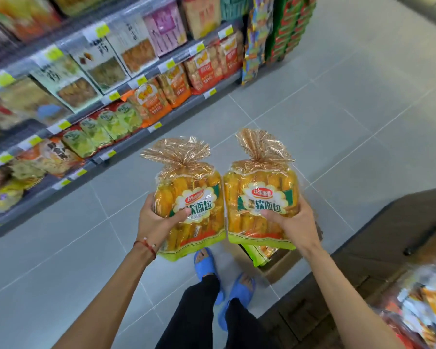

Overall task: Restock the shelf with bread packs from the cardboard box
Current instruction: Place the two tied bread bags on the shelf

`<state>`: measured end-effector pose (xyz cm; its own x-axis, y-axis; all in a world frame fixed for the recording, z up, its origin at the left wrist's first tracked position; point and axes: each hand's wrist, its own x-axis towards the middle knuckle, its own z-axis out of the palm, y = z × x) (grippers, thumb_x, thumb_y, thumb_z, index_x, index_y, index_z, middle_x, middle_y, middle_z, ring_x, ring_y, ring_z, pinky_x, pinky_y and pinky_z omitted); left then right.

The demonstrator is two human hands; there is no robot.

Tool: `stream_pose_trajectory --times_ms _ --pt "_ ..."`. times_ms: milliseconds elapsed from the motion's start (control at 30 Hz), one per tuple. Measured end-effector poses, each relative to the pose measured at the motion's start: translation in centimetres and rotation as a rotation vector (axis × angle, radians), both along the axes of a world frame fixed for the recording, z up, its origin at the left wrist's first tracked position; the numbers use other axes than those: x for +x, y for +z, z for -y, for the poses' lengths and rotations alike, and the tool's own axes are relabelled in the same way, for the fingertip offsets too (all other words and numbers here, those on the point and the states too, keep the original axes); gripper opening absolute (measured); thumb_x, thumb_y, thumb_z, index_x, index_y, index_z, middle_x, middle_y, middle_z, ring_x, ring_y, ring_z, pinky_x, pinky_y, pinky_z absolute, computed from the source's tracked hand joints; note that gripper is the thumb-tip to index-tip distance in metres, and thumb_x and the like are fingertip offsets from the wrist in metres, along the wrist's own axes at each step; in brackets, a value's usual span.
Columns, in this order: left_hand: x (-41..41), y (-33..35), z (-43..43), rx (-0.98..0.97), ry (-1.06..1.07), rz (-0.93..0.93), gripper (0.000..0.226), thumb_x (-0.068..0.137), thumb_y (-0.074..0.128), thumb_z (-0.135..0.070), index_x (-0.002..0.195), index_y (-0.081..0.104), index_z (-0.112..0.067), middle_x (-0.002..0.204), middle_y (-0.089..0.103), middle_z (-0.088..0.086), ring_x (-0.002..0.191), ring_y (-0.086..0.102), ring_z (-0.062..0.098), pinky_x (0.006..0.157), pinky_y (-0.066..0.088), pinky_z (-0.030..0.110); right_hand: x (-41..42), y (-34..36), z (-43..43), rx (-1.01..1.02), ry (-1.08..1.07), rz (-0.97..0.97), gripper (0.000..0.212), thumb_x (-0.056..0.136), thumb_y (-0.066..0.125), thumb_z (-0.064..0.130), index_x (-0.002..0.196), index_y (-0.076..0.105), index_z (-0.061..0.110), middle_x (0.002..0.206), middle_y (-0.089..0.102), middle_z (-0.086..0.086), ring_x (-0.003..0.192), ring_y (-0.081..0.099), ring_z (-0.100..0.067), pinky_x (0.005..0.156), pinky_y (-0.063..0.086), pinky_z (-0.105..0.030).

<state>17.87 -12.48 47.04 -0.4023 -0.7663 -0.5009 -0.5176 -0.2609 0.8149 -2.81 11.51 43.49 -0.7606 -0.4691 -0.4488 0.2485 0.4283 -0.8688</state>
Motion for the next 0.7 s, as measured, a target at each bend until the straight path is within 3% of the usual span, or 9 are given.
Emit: stream_pose_trajectory --times_ms 100,267,367,467,600,700 --pt "1.4 3.7 2.4 -0.032 0.037 -0.075 0.068 0.064 0.090 -0.018 0.122 0.055 -0.017 0.107 0.071 -0.003 0.093 0.071 0.012 0.063 0.059 0.020 0.3 3.5 3.2 -0.031 0.040 0.003 0.088 0.051 0.097 0.046 0.130 0.063 0.026 0.113 0.077 0.008 0.100 0.075 -0.011 0.080 0.063 -0.034" --pt "3.0 7.6 8.0 -0.102 0.123 -0.149 0.065 0.065 0.089 -0.014 0.122 0.057 -0.017 0.107 0.071 -0.005 0.093 0.071 0.009 0.067 0.058 0.018 0.2 7.7 10.5 -0.076 0.099 -0.028 0.076 0.059 0.100 0.031 0.127 0.064 0.022 0.114 0.078 0.005 0.101 0.076 -0.012 0.081 0.064 -0.033" --pt "3.2 8.7 12.8 -0.115 0.140 -0.189 0.067 0.064 0.089 -0.014 0.124 0.059 -0.017 0.110 0.072 -0.002 0.097 0.072 0.014 0.075 0.060 0.027 -0.2 9.4 16.1 -0.105 0.090 -0.053 0.070 0.062 0.098 0.026 0.122 0.062 0.024 0.111 0.076 0.008 0.096 0.074 -0.005 0.073 0.061 -0.021" --pt "3.1 10.0 18.0 -0.140 0.177 -0.215 0.069 0.064 0.090 -0.012 0.125 0.057 -0.020 0.112 0.071 -0.002 0.098 0.071 0.014 0.081 0.059 0.033 -0.7 10.9 22.1 -0.139 0.104 -0.070 0.076 0.060 0.098 0.029 0.127 0.062 0.022 0.114 0.076 0.007 0.099 0.074 -0.008 0.074 0.060 -0.023" --pt "2.4 11.6 25.2 -0.190 0.205 -0.203 0.078 0.059 0.093 -0.023 0.127 0.054 -0.024 0.116 0.069 -0.004 0.105 0.068 0.015 0.090 0.056 0.040 -1.6 12.8 29.6 -0.185 0.112 -0.076 0.076 0.060 0.099 0.027 0.128 0.063 0.025 0.114 0.077 0.008 0.100 0.074 -0.008 0.082 0.062 -0.031" --pt "1.2 12.5 29.8 -0.226 0.202 -0.190 0.089 0.053 0.095 -0.034 0.131 0.052 -0.024 0.121 0.067 -0.003 0.109 0.066 0.017 0.092 0.055 0.041 -2.7 14.2 34.2 -0.219 0.104 -0.082 0.072 0.063 0.098 0.020 0.126 0.065 0.025 0.112 0.078 0.009 0.098 0.075 -0.006 0.079 0.061 -0.025"
